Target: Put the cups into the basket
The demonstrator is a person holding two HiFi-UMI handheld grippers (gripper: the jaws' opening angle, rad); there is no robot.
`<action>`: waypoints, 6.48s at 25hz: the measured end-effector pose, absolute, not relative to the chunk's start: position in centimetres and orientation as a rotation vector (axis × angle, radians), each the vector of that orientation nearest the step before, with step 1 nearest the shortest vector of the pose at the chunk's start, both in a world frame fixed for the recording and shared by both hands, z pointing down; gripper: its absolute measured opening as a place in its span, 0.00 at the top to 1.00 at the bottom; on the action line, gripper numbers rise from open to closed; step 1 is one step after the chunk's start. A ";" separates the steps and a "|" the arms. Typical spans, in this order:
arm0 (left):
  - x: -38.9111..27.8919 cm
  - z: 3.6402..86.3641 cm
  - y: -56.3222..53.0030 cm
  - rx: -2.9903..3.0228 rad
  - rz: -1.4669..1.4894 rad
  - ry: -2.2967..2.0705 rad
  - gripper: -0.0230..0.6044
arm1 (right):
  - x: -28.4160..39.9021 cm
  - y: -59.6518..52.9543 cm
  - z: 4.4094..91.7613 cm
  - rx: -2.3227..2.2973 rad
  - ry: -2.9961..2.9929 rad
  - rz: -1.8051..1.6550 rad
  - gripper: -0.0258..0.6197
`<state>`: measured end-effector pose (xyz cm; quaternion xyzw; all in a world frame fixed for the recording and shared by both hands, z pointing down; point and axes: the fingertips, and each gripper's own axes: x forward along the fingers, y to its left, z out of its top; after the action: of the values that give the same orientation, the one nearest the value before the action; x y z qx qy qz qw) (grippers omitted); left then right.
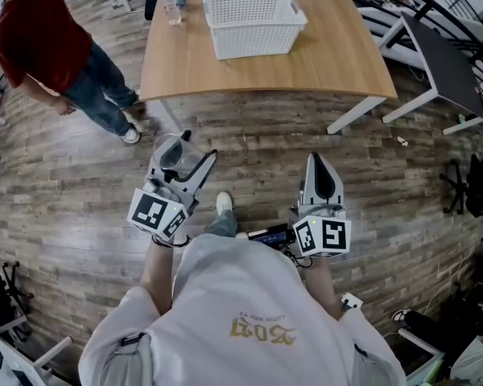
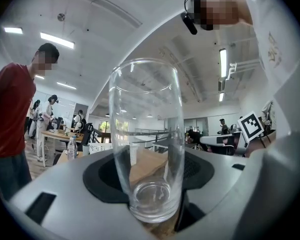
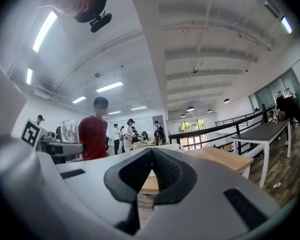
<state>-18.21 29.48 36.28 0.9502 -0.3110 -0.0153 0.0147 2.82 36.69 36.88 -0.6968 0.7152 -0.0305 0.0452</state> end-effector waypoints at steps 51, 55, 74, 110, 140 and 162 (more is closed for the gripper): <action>-6.6 35.3 -0.4 2.912 0.031 -1.055 0.53 | 12.7 4.4 36.1 -1.955 2.312 -0.168 0.95; -5.7 35.0 -2.2 2.919 0.032 -1.063 0.53 | 12.9 2.7 36.1 -1.928 2.334 -0.174 0.95; -1.1 34.2 -13.7 2.987 0.000 -0.915 0.53 | 13.9 -7.6 33.4 -1.929 2.348 -0.108 0.95; 7.8 40.6 -22.4 3.002 0.235 -0.764 0.53 | 8.1 -18.8 33.3 -1.371 2.919 -0.153 0.83; 9.5 47.2 -24.2 3.069 0.784 -0.728 0.53 | 4.1 -19.8 40.3 -0.884 3.945 0.436 0.86; 8.8 52.0 -24.3 3.019 1.090 -0.660 0.53 | 3.1 -19.9 44.6 -0.767 3.997 -0.267 0.92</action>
<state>8.82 -24.34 52.03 0.9192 -0.2008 0.3319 -0.0675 3.13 -19.85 44.58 -0.1678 0.8743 -0.0585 -0.4517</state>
